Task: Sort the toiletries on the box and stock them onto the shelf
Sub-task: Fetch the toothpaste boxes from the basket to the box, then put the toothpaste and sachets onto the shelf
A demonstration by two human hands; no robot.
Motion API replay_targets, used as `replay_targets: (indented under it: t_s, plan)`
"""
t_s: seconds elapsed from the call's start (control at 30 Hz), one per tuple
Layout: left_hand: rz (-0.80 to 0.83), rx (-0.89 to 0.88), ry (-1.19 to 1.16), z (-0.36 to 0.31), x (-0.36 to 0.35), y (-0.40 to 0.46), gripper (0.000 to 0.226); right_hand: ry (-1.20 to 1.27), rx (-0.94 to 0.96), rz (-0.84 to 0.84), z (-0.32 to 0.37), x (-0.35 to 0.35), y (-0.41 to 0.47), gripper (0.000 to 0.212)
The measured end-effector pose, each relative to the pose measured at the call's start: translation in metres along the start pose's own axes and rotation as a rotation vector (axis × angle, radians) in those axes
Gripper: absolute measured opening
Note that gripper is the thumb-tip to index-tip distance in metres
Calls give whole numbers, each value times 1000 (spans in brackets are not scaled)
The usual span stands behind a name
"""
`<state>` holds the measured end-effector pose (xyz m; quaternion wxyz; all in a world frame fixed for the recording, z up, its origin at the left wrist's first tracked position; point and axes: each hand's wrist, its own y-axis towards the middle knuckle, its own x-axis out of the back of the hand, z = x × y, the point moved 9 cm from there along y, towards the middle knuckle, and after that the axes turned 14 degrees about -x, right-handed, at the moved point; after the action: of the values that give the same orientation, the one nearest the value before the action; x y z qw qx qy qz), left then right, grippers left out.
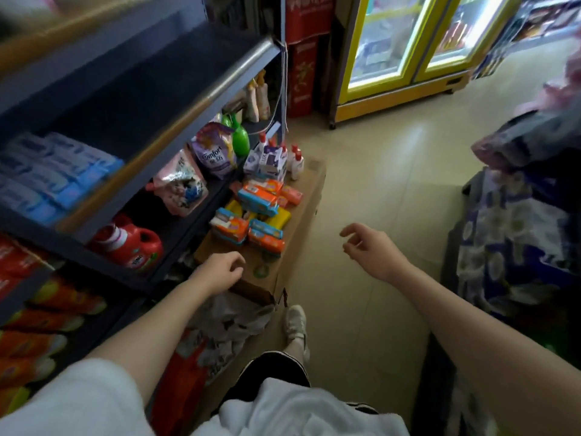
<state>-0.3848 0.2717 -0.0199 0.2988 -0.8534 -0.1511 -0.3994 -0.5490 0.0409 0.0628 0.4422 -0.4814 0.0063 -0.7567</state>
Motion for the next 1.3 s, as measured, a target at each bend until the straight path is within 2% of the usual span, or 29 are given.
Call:
replay_targets:
  t_s: [0.1,0.33,0.43,0.53,0.73,0.83,0.97,1.03,1.17,1.23,1.3]
  plan:
    - [-43,24,-33,-2,38,53,24,-16,-41,26,11,25,73,21]
    - [-270,12,-146,-22,132,139,23,-175,-38,130,43,43,222,24]
    - [-390,66,-176,-20,159,161,25,-285,22,223,69,33,283,26]
    - [-545,199,-232,-3,168,169,24,-414,142,318,100,18,333,25]
    - [-659,678,-462,34,101,152,23,-582,508,551,170,-21,378,10]
    - [-712,869,-544,40,65,142,27,-707,622,632,186,-58,389,17]
    - [-738,1005,-586,55,24,142,39,-811,682,748,190,-119,382,28]
    - [-737,1038,-606,70,6,149,46,-860,780,763,189,-148,372,34]
    - [-715,1124,-632,112,-34,162,67,-985,1027,660,189,-207,360,52]
    - [-710,1175,-612,130,-51,166,77,-1088,1101,617,180,-235,360,70]
    - [-724,1227,-616,146,-66,171,82,-1165,1096,602,167,-259,367,95]
